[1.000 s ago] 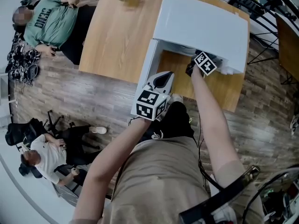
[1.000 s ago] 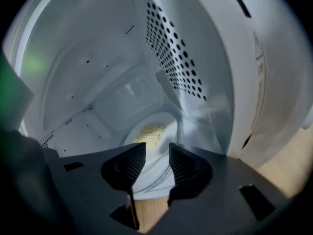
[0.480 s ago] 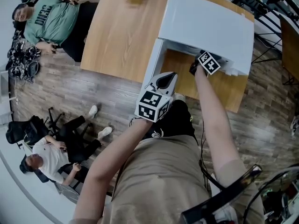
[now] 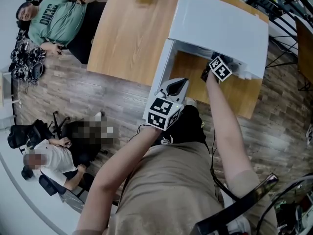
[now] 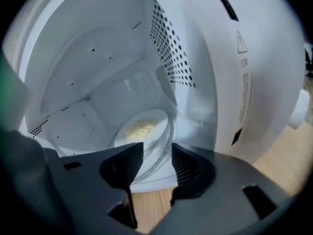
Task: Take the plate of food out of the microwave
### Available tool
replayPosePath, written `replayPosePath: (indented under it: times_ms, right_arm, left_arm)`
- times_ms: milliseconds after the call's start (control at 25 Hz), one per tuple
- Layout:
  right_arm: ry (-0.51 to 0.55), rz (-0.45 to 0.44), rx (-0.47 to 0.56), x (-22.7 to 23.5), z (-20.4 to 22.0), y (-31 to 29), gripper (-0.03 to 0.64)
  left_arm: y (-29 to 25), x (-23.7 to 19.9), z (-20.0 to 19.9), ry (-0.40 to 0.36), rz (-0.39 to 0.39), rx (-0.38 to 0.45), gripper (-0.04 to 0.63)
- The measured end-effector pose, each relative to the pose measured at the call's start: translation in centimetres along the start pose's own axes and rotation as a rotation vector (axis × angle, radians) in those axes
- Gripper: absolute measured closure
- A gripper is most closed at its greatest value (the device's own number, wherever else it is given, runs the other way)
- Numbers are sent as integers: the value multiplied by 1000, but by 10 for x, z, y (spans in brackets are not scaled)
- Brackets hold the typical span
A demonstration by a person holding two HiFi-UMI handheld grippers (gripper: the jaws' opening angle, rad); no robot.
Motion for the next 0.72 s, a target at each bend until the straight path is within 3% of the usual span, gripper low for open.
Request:
replayPosePath:
  times_ms: [80, 520, 720]
  right_arm:
    - [8, 10, 9, -4, 0, -1, 431]
    - [-93, 136, -41, -7, -5, -13, 431]
    - [-22, 128, -59, -12, -3, -13, 431]
  left_arm:
    - [2, 1, 3, -5, -4, -5, 591]
    - [19, -7, 8, -24, -37, -7, 591]
    - [25, -16, 9, -19, -43, -9, 591]
Point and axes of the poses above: the fingertips, and each gripper's own axes: y backward along the fingers, x to its right, z out of its underside, the point moved 10 cm from there along y, backward along the fingers, and after that the axes turned 11 degrees about y, right-handed, at the moved point
